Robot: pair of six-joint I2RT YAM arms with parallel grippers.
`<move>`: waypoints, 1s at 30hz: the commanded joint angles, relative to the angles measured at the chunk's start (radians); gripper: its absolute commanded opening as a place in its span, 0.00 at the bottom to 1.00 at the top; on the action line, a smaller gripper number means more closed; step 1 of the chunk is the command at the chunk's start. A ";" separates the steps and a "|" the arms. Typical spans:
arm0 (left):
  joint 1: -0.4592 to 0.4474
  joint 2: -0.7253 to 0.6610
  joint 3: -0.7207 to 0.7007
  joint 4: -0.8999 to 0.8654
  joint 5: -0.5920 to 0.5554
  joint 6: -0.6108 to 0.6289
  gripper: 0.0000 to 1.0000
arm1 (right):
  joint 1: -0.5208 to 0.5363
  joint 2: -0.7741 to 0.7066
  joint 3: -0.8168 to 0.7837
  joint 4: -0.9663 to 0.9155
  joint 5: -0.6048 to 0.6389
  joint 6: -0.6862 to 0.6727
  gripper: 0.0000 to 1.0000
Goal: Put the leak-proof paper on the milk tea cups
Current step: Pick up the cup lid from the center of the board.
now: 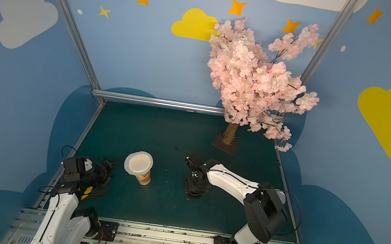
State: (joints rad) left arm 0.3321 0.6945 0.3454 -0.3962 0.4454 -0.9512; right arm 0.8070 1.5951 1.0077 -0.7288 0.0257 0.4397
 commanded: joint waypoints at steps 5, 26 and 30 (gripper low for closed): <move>0.003 -0.002 -0.007 0.014 0.015 0.014 0.91 | -0.009 0.047 -0.011 0.035 0.036 -0.019 0.84; 0.004 0.051 -0.018 0.049 0.034 0.026 0.85 | -0.011 0.119 -0.007 0.055 0.011 -0.012 0.69; 0.003 0.105 -0.024 0.084 0.053 0.040 0.82 | -0.014 0.073 -0.003 0.040 0.023 -0.016 0.67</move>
State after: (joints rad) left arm 0.3321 0.7731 0.3355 -0.3477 0.4736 -0.9386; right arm 0.7986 1.6836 1.0042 -0.6701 0.0422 0.4267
